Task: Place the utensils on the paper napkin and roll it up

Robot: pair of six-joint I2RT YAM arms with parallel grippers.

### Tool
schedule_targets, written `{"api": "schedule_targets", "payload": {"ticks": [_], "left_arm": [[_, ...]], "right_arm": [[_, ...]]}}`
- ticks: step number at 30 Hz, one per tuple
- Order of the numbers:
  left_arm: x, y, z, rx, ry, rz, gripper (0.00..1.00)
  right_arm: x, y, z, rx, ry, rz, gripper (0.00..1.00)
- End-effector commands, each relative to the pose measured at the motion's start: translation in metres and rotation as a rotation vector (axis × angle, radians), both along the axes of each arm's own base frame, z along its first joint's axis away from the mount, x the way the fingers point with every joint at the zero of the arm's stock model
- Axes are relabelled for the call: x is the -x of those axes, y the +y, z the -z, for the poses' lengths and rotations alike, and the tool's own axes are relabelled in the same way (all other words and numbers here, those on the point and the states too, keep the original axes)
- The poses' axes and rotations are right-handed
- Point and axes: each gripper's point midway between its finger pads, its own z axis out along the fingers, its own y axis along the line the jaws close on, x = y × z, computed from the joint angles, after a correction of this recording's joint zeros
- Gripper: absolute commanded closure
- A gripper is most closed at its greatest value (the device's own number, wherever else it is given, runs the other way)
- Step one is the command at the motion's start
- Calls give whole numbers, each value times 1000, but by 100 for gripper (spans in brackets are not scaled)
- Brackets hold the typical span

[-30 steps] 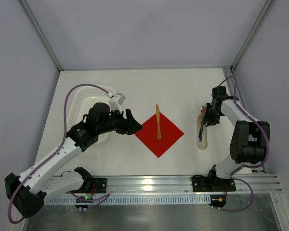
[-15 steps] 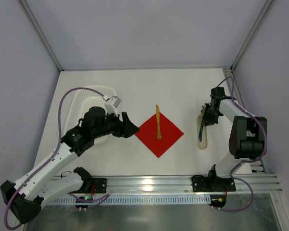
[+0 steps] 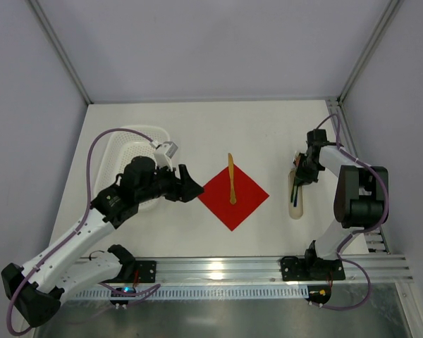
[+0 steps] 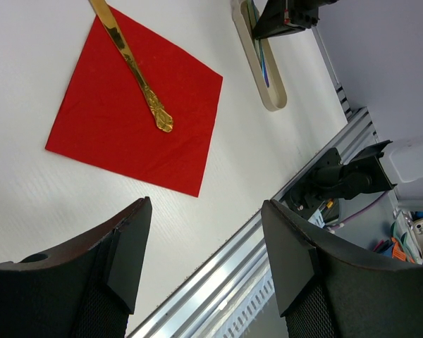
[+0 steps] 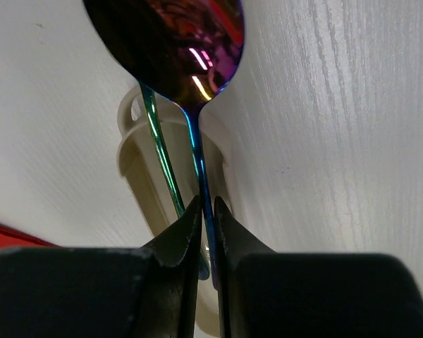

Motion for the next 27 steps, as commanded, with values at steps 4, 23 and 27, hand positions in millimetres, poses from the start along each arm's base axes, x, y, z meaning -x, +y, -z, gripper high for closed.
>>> {"api": "schedule_targets", "payload": {"ticks": [4,23,27], "left_arm": [[-1,-1,-4,5,-26,9,32],[-1,0,-8,0,-37,10,32],[-2,0,-10,-1,-41,7,32]], "right_arm": [[-3,-3,4,11,-15,-11,91],[-1,8,-46,-30,-58,-55,96],[-1,15,-61,-29,-68,-74,96]]}}
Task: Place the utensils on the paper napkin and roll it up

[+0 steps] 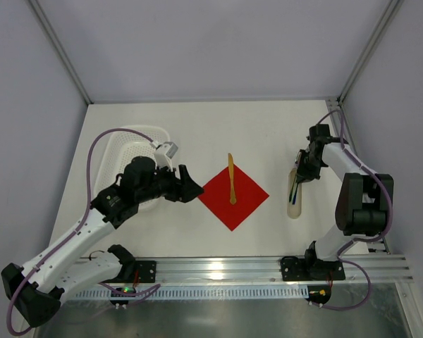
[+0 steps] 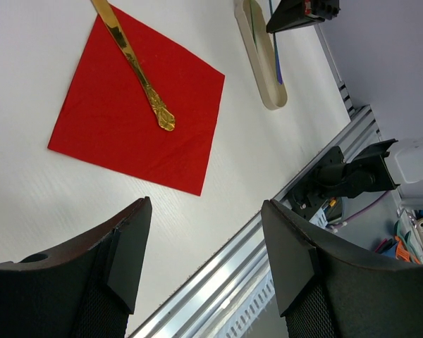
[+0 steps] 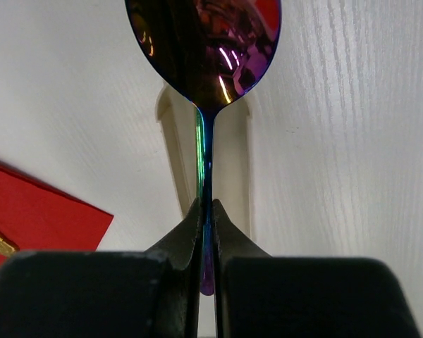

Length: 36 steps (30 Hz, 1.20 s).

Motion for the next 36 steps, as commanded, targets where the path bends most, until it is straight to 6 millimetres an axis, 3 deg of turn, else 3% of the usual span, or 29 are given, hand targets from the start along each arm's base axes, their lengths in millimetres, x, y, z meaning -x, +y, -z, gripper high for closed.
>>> {"api": "schedule_targets", "payload": {"ticks": [1,4,5,7,8,10,11,12,14,15,18,21,26,36], "left_arm": [[-2,1,-11,6,-39,2,32],[-3,2,-10,-2,-42,-5,32],[-4,1,-9,-3,-39,-5,32],[-4,2,-9,-2,-41,-8,32],[-3,2,-9,-1,-42,-8,32],[-3,3,-9,-1,-44,-11,32],[-4,4,-10,-1,-48,-17,32],[-4,5,-9,-7,-48,-18,32],[-3,7,-10,-9,-52,-25,32],[-3,8,-10,-12,-54,-28,32],[-3,11,-10,-16,-61,-37,32],[-2,12,-12,-13,-68,-42,31],[-3,12,-11,-13,-67,-44,31],[-4,10,-9,-15,-61,-40,31]], "right_arm": [[-10,12,-36,-17,-81,-43,96],[-15,26,-50,-30,-123,-46,96],[-18,52,-56,-30,-137,-113,96],[-21,77,-59,-43,-150,-131,96],[-23,103,-60,-55,-155,-181,96],[-28,133,-59,-74,-173,-223,96],[-30,161,-63,-85,-188,-263,96],[-32,171,-51,-65,-164,-276,96],[-38,197,-51,-72,-167,-299,96],[-34,213,-37,-69,-136,-327,96],[-37,240,-29,-78,-131,-349,96],[-39,256,-26,-91,-130,-349,96],[-38,266,-11,-93,-111,-335,96],[-45,263,5,-43,-91,-302,96]]}}
